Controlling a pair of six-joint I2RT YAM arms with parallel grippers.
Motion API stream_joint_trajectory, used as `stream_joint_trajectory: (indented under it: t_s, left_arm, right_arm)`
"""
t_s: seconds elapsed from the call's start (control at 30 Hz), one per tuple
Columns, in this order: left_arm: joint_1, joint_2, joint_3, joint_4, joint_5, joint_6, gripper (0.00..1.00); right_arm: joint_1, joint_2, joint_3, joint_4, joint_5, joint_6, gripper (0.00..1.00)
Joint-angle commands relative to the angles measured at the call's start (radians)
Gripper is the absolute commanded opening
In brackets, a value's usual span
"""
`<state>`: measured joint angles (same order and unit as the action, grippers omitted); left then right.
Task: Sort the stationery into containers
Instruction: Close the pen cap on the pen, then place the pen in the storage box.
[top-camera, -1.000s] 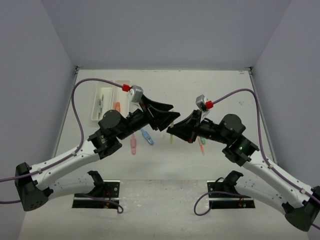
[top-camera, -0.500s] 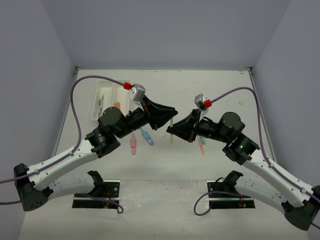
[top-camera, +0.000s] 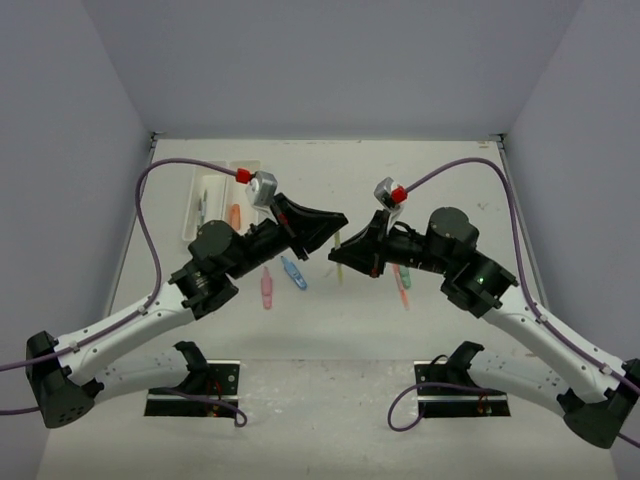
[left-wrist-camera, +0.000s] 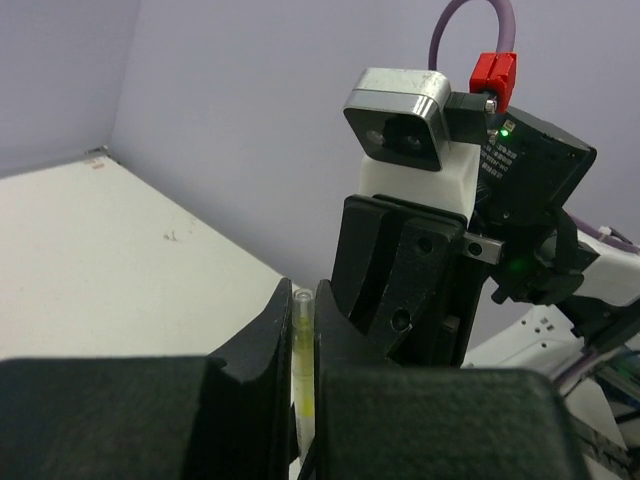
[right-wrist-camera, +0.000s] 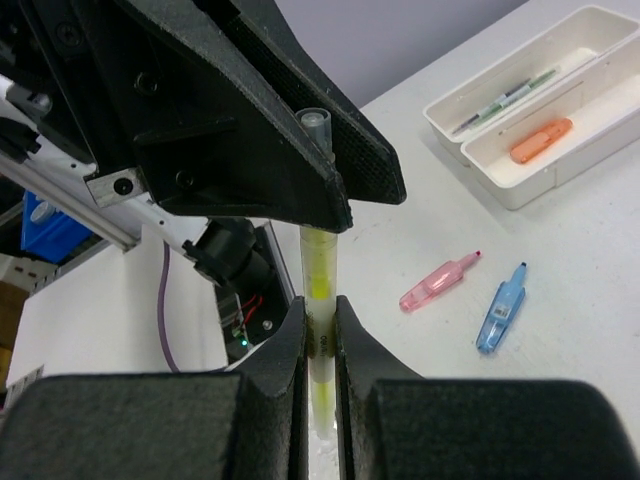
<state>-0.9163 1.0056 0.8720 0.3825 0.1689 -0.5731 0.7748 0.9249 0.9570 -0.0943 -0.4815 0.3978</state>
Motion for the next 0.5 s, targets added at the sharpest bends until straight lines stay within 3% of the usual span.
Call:
stream_joint_trajectory:
  t_s: [0.0, 0.33, 0.4, 0.47]
  left_arm:
    - [-0.021, 0.012, -0.124, -0.045, 0.117, -0.068, 0.00]
    - [-0.061, -0.029, -0.336, 0.040, 0.115, -0.138, 0.00]
    - [-0.061, -0.044, -0.334, 0.034, 0.112, -0.134, 0.00]
    - [-0.061, -0.056, -0.294, -0.071, 0.041, -0.114, 0.00]
  right_arm:
    - [-0.031, 0.068, 0.213, 0.097, 0.136, -0.044, 0.00]
    - [-0.088, 0.183, 0.422, 0.097, 0.126, -0.053, 0.00]
    - [-0.088, 0.200, 0.411, 0.097, 0.130, -0.050, 0.00]
    - [-0.088, 0.216, 0.366, 0.102, 0.123, -0.051, 0.00]
